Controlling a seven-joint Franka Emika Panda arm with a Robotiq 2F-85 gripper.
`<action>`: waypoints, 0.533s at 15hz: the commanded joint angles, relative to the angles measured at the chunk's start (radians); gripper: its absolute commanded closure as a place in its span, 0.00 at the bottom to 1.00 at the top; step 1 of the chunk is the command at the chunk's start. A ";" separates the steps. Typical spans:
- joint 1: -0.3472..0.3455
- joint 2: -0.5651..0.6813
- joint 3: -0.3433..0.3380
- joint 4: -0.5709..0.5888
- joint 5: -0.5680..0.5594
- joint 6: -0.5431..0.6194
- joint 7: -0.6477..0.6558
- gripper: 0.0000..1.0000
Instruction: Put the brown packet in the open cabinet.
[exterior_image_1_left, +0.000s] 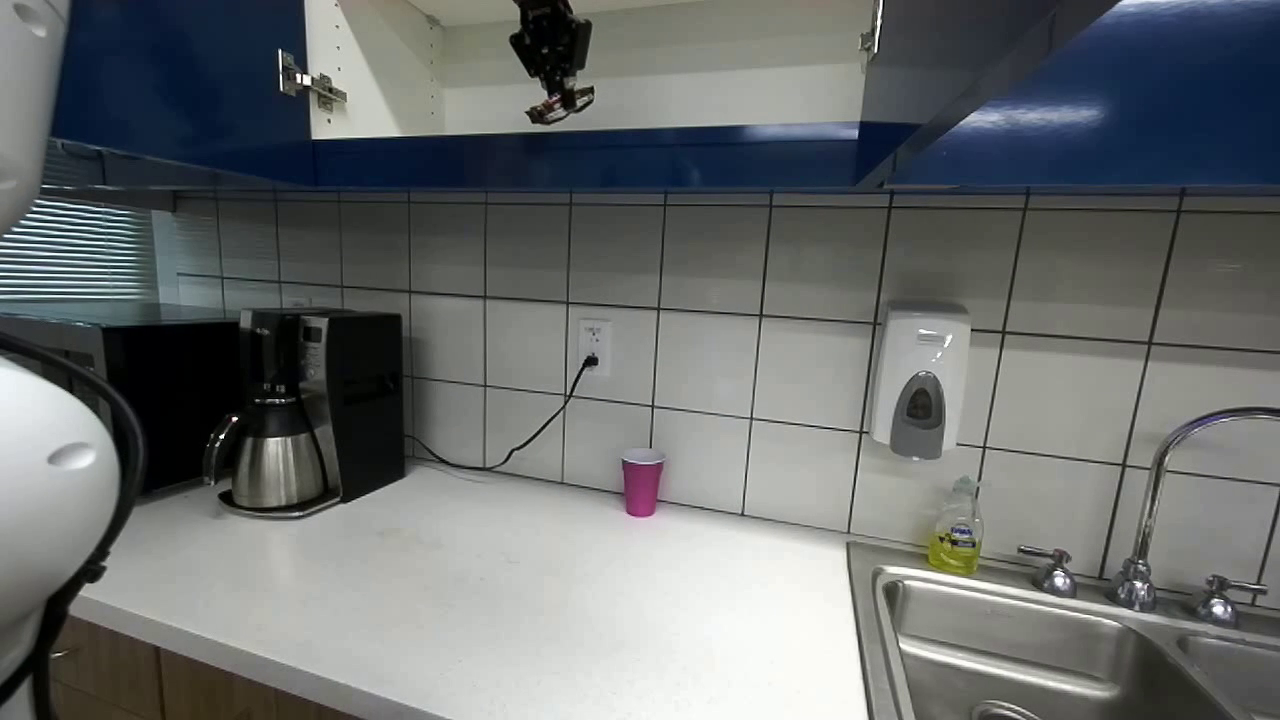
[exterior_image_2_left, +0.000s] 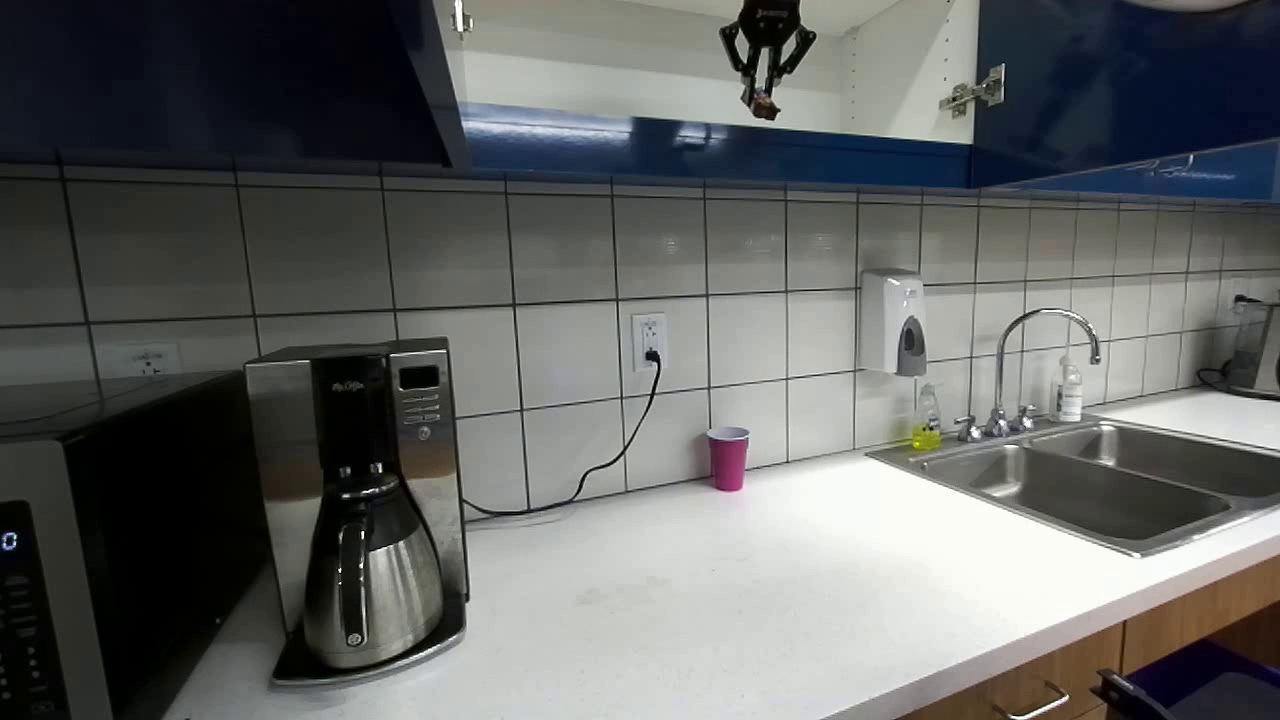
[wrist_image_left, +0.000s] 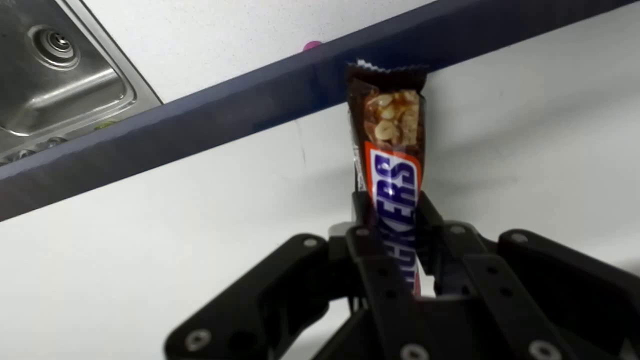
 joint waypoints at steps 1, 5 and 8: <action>0.010 0.074 -0.002 0.110 -0.010 -0.046 0.043 0.94; 0.010 0.120 -0.004 0.168 -0.006 -0.060 0.065 0.94; 0.009 0.149 -0.006 0.206 -0.007 -0.078 0.079 0.94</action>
